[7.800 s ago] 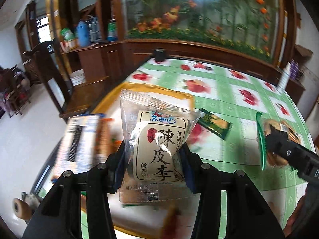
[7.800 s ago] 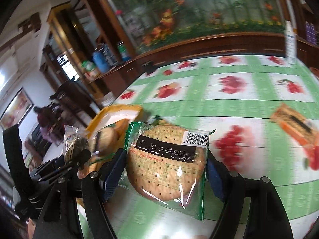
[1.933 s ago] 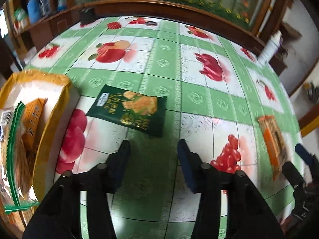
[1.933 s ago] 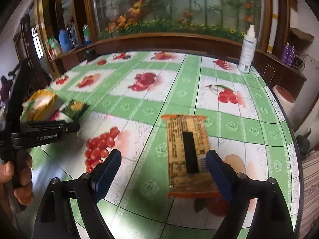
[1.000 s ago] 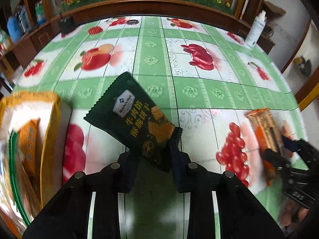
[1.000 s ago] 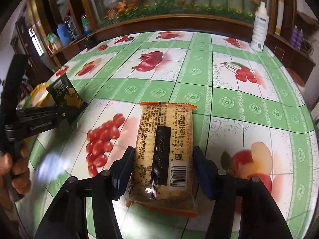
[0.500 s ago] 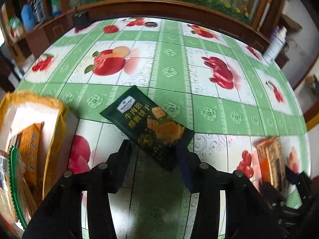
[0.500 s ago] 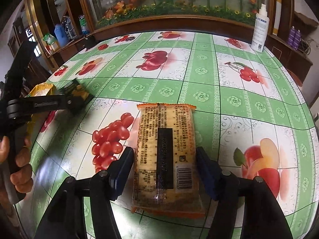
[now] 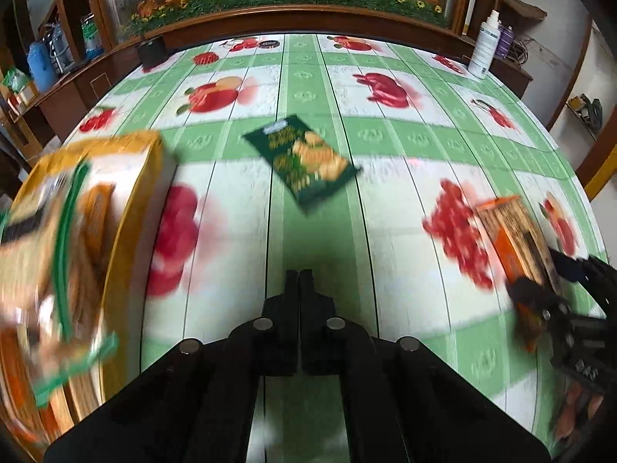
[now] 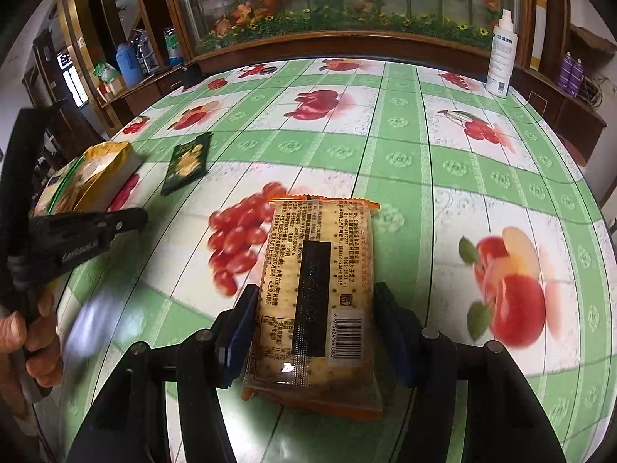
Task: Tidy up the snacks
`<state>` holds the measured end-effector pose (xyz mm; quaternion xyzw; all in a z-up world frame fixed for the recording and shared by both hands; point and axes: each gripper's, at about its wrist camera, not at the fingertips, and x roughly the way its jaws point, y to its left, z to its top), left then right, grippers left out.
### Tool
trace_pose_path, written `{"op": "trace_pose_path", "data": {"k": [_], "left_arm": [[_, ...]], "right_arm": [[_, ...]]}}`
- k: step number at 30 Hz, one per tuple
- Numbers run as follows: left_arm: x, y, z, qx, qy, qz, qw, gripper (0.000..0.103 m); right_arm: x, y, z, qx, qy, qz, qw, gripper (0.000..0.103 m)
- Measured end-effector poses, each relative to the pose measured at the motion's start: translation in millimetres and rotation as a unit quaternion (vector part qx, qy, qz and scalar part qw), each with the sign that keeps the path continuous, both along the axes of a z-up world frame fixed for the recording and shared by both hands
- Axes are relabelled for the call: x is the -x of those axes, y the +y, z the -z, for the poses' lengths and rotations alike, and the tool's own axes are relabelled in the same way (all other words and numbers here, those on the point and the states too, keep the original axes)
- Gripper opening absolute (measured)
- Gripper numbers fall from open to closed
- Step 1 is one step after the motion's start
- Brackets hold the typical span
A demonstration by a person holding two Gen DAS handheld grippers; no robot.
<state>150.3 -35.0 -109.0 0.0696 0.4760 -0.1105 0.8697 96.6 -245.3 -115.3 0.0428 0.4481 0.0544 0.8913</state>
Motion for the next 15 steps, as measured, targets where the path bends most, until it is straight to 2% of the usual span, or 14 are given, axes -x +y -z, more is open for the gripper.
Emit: {"op": "trace_pose_path", "data": {"k": [2,4,5,6,8,10,13,15], "left_arm": [[17,3,-6,-0.010,-0.019,-0.001,0.9998,0.000],[29,3,-14,-0.030,-0.046,-0.001,0.9985,0.006],[34,4,-17,-0.040,-0.057,-0.003,0.9976,0.019],[37,6,-21,-0.045,-0.063,-0.007,0.9970,0.042],[35,12,-29,-0.047,-0.073,-0.023,0.9959,0.071],[27,19,-35,-0.043,-0.077,-0.043,0.9951,0.073],[-2,25,-43,-0.006,-0.066,-0.074,0.9951,0.073],[-24,22,-42,0.004,-0.054,-0.086,0.9948,0.073]], "right_arm": [[5,3,0,0.002,-0.001,-0.001,1.000,0.061],[6,4,0,0.008,0.000,0.000,1.000,0.064],[6,5,1,0.011,0.001,0.000,1.000,0.064],[6,7,1,0.016,0.001,0.001,1.000,0.065],[6,12,2,0.024,0.002,0.004,1.000,0.069],[4,16,2,0.027,0.001,0.007,1.000,0.069],[4,22,1,0.021,0.001,0.006,1.000,0.067],[5,26,2,0.026,0.000,0.008,1.000,0.069]]}}
